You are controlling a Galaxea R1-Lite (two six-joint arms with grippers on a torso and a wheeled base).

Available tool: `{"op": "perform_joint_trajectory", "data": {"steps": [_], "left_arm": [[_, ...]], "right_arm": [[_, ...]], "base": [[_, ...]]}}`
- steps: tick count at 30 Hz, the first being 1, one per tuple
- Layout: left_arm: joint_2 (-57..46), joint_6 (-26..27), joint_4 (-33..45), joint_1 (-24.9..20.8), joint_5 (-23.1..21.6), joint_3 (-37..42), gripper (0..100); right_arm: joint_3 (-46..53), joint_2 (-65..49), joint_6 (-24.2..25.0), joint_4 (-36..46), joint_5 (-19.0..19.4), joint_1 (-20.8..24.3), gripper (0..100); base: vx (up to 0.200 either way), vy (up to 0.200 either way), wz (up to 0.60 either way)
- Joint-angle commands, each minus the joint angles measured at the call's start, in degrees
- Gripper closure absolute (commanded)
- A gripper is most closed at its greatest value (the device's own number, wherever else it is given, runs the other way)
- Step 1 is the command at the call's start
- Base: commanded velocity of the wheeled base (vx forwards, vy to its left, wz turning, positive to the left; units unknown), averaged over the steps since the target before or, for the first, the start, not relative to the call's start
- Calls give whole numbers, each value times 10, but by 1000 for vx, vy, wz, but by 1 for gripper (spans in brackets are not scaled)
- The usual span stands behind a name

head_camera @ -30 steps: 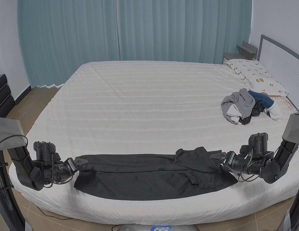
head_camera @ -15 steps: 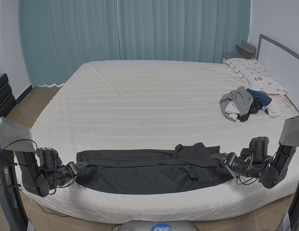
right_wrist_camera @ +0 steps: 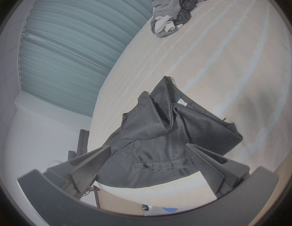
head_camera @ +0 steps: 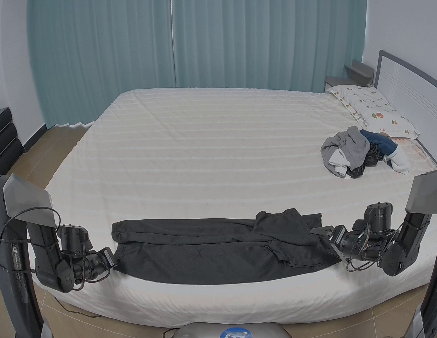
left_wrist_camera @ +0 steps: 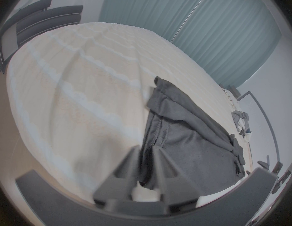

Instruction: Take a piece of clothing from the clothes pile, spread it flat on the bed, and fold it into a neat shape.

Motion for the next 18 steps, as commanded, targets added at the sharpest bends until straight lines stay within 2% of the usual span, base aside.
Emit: {"op": "perform_joint_trajectory", "data": {"steps": [1, 3, 9, 18], "left_arm": [[3, 16, 0, 9, 3, 17, 100], [2, 24, -1, 9, 6, 25, 100], [-1, 40, -2, 9, 74, 37, 100], [-6, 62, 6, 9, 95, 55, 100]], "right_arm": [[1, 0, -1, 0, 1, -8, 0], [1, 1, -1, 0, 2, -10, 0], [3, 1, -1, 0, 2, -15, 0], [4, 2, -1, 0, 2, -14, 0]], "base": [[0, 0, 0], [0, 0, 0], [0, 0, 0], [0, 0, 0]]}}
